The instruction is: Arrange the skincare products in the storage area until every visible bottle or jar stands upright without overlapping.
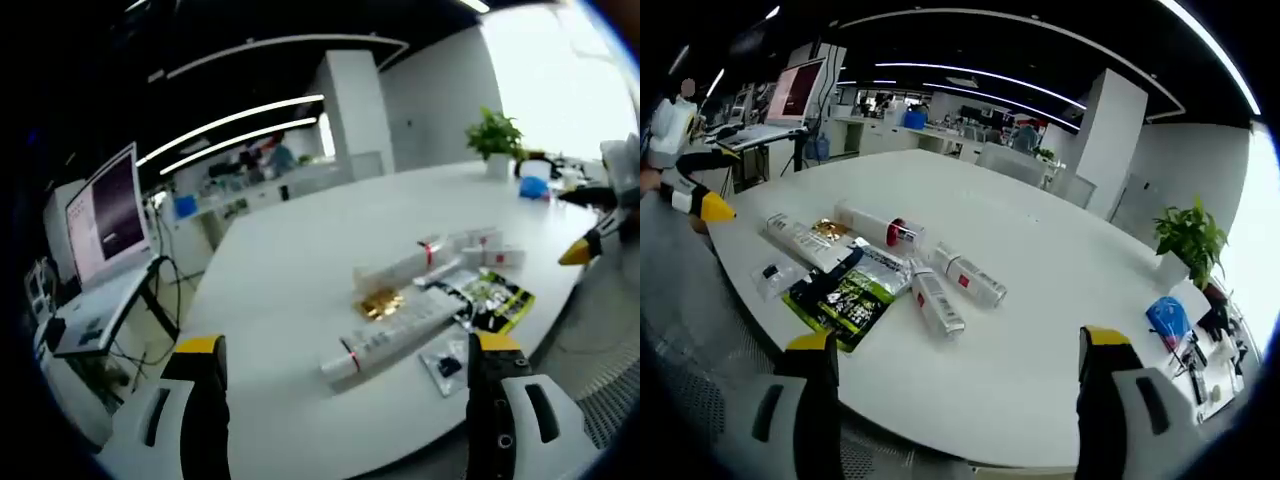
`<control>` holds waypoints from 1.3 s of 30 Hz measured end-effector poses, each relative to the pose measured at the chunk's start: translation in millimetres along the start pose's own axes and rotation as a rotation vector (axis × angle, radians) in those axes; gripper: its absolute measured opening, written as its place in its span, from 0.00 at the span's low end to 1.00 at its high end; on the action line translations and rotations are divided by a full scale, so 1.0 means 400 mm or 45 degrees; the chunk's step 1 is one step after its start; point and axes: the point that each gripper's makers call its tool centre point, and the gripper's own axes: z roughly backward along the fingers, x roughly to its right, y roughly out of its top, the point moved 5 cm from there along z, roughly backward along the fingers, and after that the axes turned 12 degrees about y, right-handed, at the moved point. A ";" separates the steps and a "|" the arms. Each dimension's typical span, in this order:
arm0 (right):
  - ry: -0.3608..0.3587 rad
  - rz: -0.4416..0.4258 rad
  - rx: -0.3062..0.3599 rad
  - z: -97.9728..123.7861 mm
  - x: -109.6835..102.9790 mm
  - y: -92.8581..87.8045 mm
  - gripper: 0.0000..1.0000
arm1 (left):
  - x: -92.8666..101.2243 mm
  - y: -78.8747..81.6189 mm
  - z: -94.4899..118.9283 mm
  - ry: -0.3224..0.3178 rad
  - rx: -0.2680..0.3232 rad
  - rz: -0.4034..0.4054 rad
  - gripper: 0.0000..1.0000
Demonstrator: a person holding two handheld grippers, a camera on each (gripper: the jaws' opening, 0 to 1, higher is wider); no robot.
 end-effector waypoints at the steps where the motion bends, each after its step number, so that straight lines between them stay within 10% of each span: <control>1: 0.002 0.000 -0.001 0.000 -0.001 0.000 1.00 | 0.000 -0.001 0.000 0.001 -0.004 0.000 0.97; 39: -0.004 0.003 -0.001 0.000 -0.003 0.003 1.00 | -0.001 -0.003 0.000 -0.008 -0.009 -0.006 0.97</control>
